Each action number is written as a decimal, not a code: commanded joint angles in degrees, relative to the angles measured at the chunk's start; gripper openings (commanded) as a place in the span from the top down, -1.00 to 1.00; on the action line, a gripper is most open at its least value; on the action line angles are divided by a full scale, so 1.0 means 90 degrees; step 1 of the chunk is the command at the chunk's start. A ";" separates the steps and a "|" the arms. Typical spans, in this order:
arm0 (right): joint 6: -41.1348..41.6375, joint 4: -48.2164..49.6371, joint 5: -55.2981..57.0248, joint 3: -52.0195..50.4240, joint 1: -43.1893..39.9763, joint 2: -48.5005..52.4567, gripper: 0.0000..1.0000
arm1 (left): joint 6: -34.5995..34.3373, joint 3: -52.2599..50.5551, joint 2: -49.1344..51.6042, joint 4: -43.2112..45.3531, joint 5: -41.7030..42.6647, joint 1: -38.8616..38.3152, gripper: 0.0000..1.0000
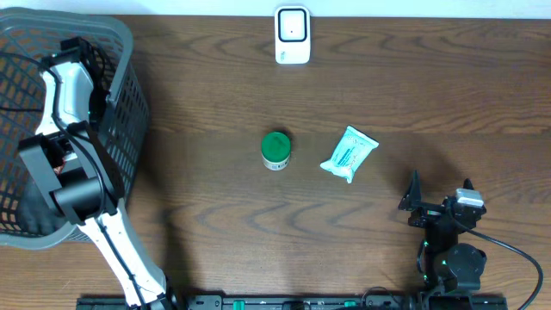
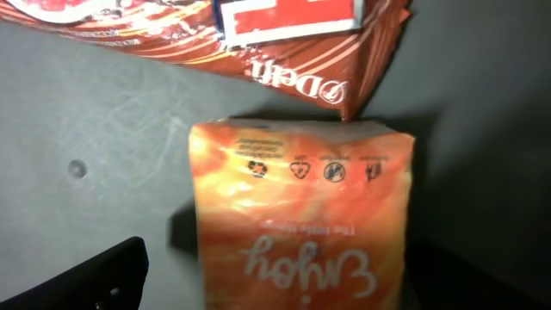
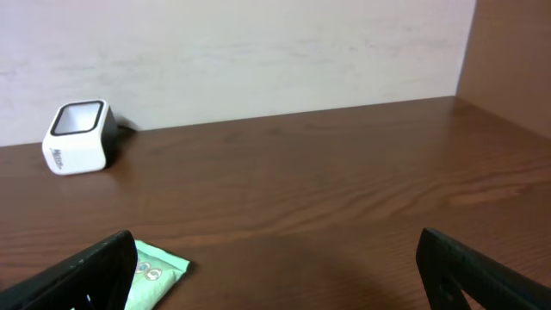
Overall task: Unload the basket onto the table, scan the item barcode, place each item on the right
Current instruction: 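Reach the left gripper into the basket and grasp the orange snack pack, then hold the orange pack near the scanner, then place it beside the bottle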
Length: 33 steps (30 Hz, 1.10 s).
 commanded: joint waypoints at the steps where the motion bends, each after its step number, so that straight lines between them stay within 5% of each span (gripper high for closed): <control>1: -0.0102 -0.0010 -0.0032 -0.0024 -0.0041 -0.0034 -0.99 | -0.0085 -0.0440 0.0257 0.0092 -0.0097 0.0015 -0.94; 4: -0.0102 -0.0010 -0.0032 -0.0024 -0.0041 -0.0034 -0.99 | -0.0080 -0.0454 0.0255 0.0061 -0.0100 0.0017 -0.40; 10: -0.0102 -0.0010 -0.0032 -0.0022 -0.0041 -0.0034 -0.99 | 0.0265 -0.0447 -0.0061 0.0015 -0.0134 0.0070 0.05; 13: -0.0102 -0.0010 -0.0032 -0.0024 -0.0044 -0.0034 -0.99 | 0.0481 -0.0362 -0.0622 -0.0175 -0.0172 0.0238 0.47; 24: -0.0102 -0.0010 -0.0032 -0.0022 -0.0041 -0.0034 -0.99 | 0.0882 -0.0321 -0.4466 -0.0707 0.0661 0.0243 0.49; 29: -0.0102 -0.0010 -0.0029 -0.0022 -0.0041 -0.0034 -0.98 | 0.0877 -0.0321 -0.5552 -0.0656 0.0731 -0.1392 0.47; 33: -0.0102 -0.0010 -0.0032 -0.0022 -0.0044 -0.0034 -0.99 | 0.0852 -0.0323 -0.5309 -0.0384 0.0721 -0.3279 0.46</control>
